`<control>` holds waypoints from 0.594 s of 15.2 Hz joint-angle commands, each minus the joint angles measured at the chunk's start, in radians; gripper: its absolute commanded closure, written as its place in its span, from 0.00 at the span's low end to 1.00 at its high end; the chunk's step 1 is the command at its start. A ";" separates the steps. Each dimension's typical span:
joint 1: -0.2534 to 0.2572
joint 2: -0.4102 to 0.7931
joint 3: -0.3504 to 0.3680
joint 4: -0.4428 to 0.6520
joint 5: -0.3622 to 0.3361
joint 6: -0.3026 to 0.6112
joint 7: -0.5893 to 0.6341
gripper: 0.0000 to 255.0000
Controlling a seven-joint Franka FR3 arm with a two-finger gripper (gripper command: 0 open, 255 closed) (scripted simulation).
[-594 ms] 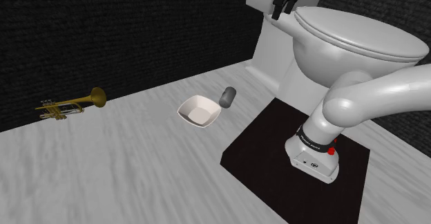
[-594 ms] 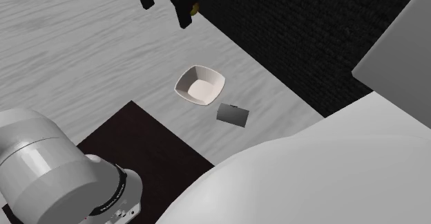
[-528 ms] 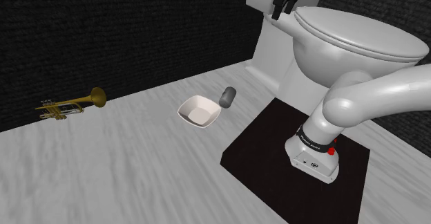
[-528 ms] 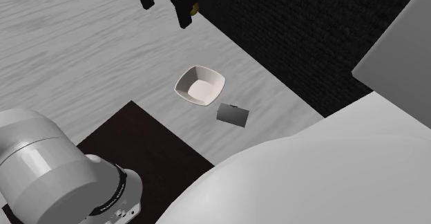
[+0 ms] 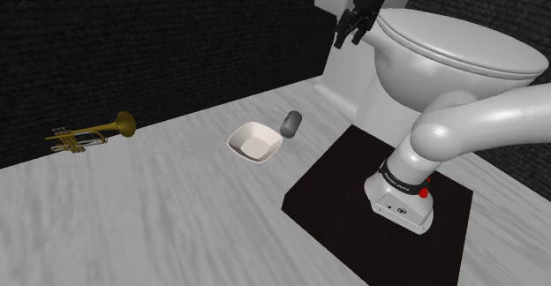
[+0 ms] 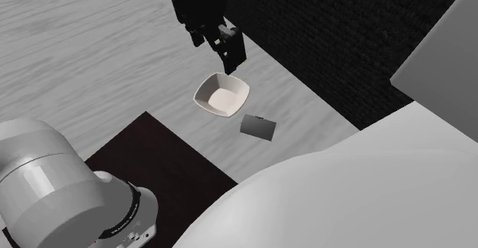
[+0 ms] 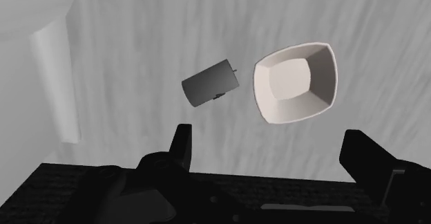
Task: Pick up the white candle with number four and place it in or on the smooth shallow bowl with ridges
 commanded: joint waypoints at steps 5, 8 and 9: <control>-0.037 0.068 -0.076 -0.156 0.037 0.273 0.028 0.00; -0.042 0.133 -0.118 -0.217 0.068 0.420 0.029 0.00; -0.041 0.159 -0.134 -0.234 0.081 0.471 0.027 0.00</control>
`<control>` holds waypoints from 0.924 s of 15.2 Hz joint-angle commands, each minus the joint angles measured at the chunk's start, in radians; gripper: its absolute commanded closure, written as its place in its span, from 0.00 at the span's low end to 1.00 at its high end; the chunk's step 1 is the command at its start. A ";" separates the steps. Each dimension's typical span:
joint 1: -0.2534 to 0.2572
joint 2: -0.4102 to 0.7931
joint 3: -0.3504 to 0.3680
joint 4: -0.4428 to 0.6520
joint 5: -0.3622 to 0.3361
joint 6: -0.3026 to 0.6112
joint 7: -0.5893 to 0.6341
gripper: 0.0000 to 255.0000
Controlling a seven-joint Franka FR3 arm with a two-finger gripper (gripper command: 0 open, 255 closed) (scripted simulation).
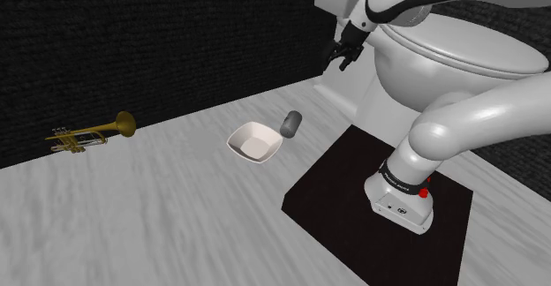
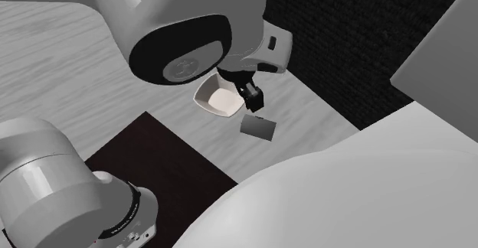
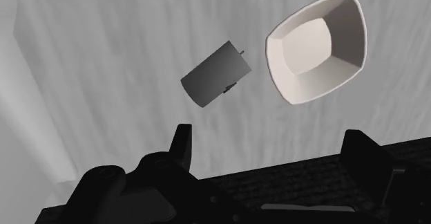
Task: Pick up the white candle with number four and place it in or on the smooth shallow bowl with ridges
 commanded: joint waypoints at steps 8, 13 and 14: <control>0.164 0.318 -0.226 -0.085 0.281 0.474 -0.136 0.00; 0.624 0.576 -0.611 0.010 0.945 0.610 -0.608 0.00; 0.707 0.660 -0.683 0.053 1.148 0.571 -0.755 0.00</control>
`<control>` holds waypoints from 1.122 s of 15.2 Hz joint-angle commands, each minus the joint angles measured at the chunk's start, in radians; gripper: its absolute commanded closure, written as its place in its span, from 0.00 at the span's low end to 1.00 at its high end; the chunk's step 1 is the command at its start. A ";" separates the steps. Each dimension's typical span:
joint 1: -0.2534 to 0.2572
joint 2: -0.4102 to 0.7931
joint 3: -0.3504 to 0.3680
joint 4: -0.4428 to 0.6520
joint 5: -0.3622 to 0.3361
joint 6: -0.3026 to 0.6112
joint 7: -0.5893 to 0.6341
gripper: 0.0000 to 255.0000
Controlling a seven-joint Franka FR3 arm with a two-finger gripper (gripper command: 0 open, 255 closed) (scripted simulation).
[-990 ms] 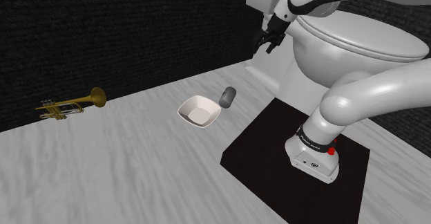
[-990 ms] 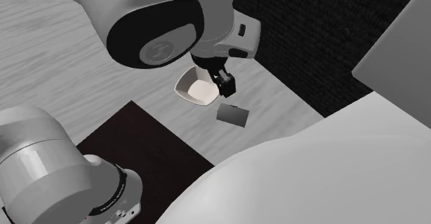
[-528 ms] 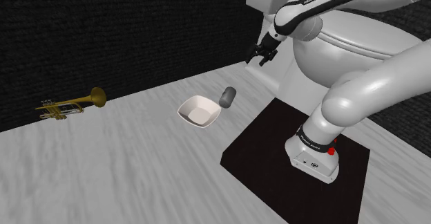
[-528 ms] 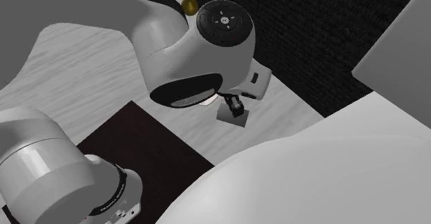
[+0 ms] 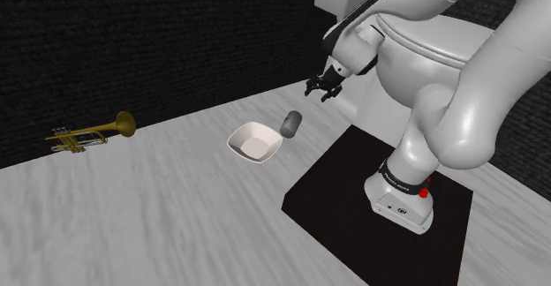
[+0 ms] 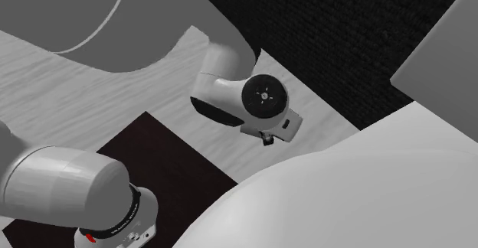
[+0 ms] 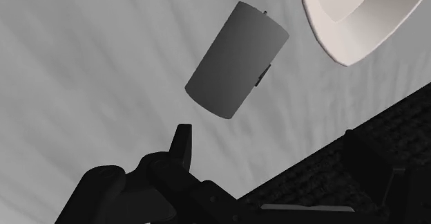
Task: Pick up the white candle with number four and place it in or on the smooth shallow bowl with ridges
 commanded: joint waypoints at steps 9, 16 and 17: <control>-0.135 0.650 0.115 0.283 0.998 -0.418 -0.527 0.00; -0.170 0.779 0.179 0.369 1.096 -0.457 -0.536 0.00; -0.173 0.795 0.187 0.381 1.106 -0.459 -0.536 0.00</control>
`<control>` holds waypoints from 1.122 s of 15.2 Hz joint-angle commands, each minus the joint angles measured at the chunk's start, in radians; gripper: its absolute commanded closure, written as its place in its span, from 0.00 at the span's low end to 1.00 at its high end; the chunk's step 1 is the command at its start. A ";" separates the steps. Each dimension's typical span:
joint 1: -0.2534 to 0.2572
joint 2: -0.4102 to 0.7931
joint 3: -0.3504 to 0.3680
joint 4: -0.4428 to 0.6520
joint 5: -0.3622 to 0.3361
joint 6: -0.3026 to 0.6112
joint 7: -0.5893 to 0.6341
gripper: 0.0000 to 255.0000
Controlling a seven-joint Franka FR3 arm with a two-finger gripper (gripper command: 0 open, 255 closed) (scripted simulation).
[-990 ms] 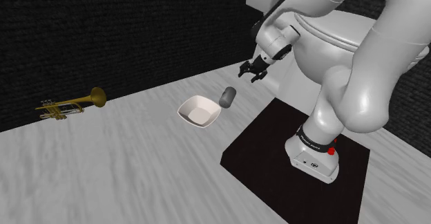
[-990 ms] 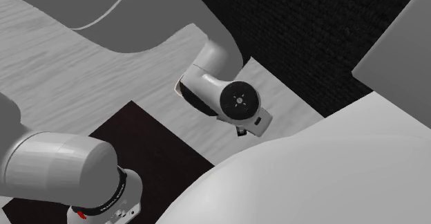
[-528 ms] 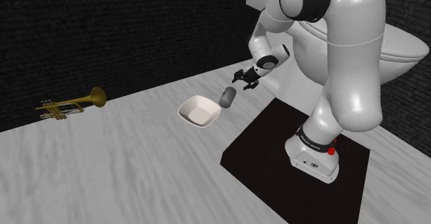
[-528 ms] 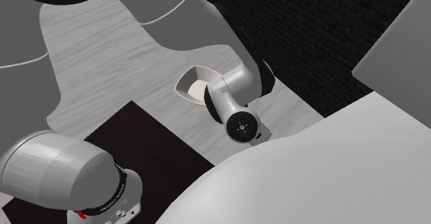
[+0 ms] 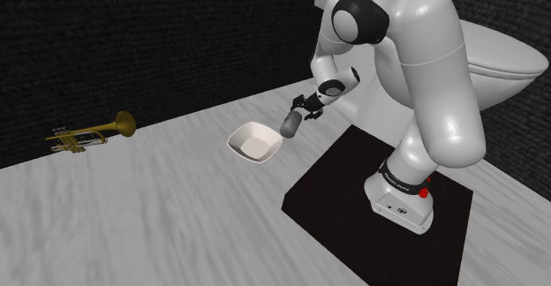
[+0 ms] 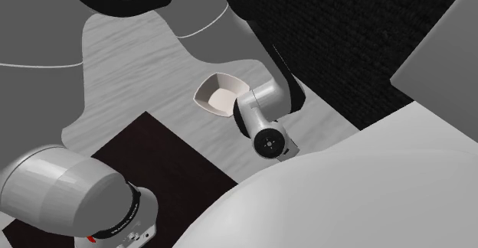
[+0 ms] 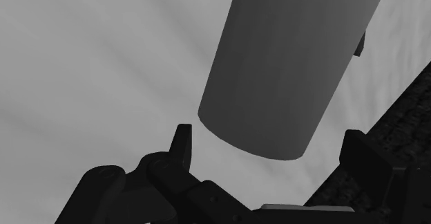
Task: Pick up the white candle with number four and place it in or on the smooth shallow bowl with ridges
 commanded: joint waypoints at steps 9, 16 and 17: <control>-0.006 0.026 0.012 0.017 0.018 -0.006 -0.004 1.00; -0.006 0.026 0.012 0.017 0.018 -0.006 -0.004 1.00; -0.006 0.026 0.012 0.018 0.018 -0.007 -0.004 1.00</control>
